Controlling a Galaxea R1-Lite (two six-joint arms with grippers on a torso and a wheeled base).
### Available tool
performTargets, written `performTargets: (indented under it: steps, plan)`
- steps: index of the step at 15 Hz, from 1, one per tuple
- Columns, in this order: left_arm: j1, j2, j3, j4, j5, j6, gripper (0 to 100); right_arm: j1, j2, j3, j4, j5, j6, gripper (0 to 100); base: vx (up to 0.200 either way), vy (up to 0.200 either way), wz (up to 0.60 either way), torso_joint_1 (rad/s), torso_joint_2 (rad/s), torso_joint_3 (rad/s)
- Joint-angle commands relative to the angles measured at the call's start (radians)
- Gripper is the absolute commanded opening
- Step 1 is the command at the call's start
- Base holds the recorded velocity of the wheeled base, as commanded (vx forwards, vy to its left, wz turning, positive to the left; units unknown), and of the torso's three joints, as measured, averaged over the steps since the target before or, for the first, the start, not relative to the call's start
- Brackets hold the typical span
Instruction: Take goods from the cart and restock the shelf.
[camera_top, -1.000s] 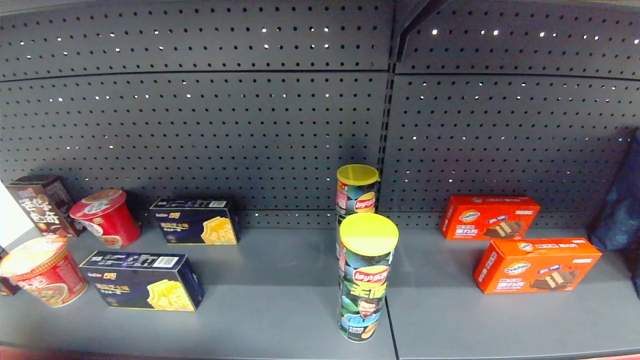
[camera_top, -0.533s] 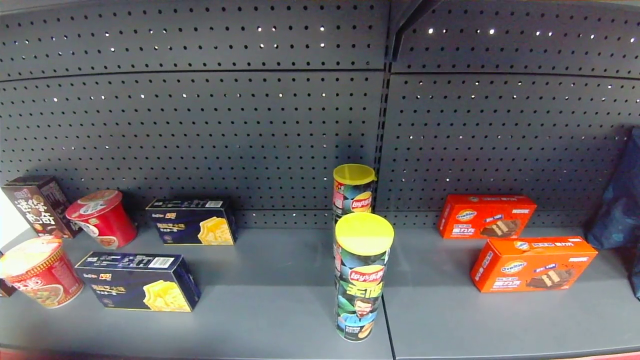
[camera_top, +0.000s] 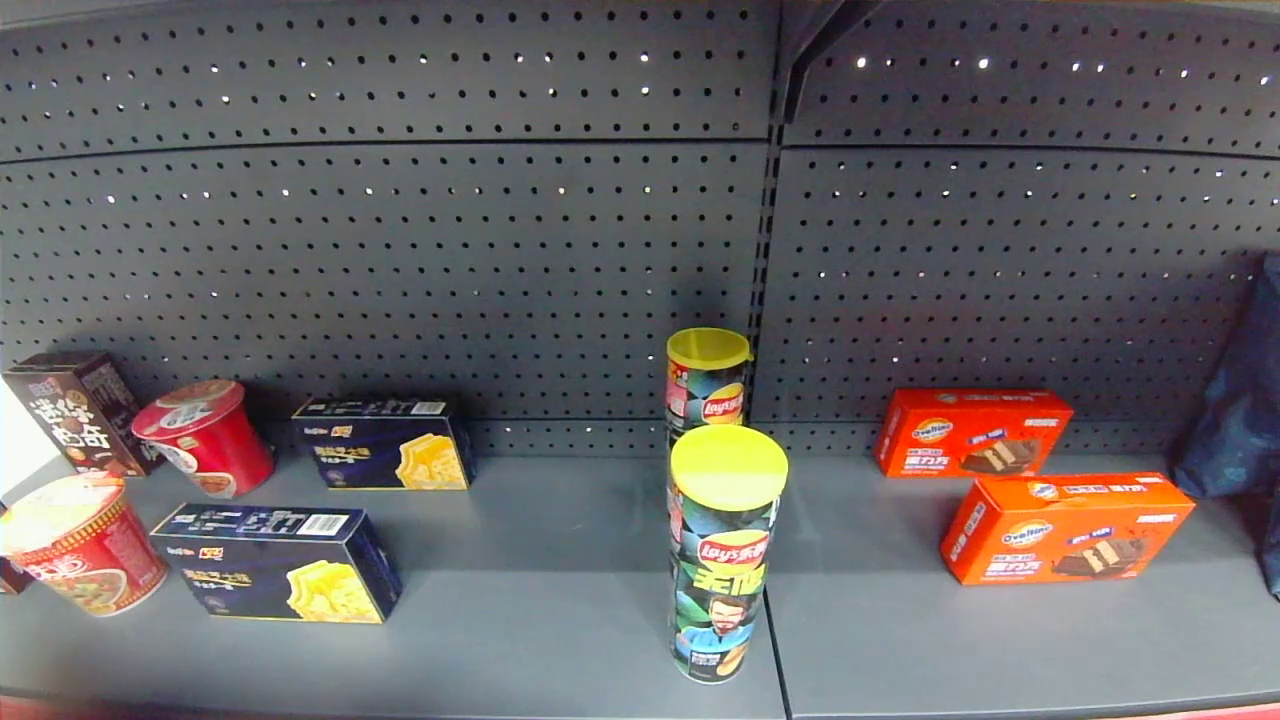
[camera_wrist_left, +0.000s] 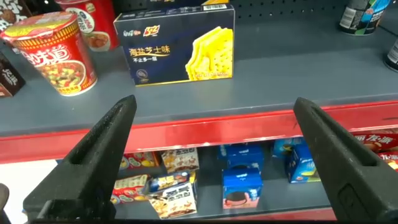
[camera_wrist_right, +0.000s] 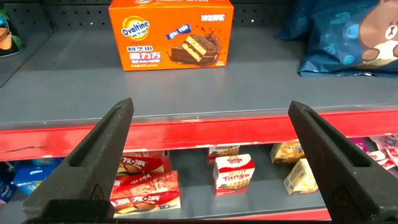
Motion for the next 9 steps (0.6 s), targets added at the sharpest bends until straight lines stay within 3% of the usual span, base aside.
performTargets:
  steps: [1, 9]
  plan:
    - [-0.001, 0.000, 0.000, -0.001, 0.000, 0.001, 100, 0.000, 0.003, 0.000, 0.000, 0.000, -0.003, 100, 0.000, 0.000, 0.00, 0.000, 0.00, 0.000]
    - [0.001, 0.000, 0.000, -0.001, 0.003, 0.000, 100, 0.000, 0.003, 0.000, 0.000, 0.002, 0.001, 100, 0.000, 0.000, 0.00, 0.000, 0.00, 0.000]
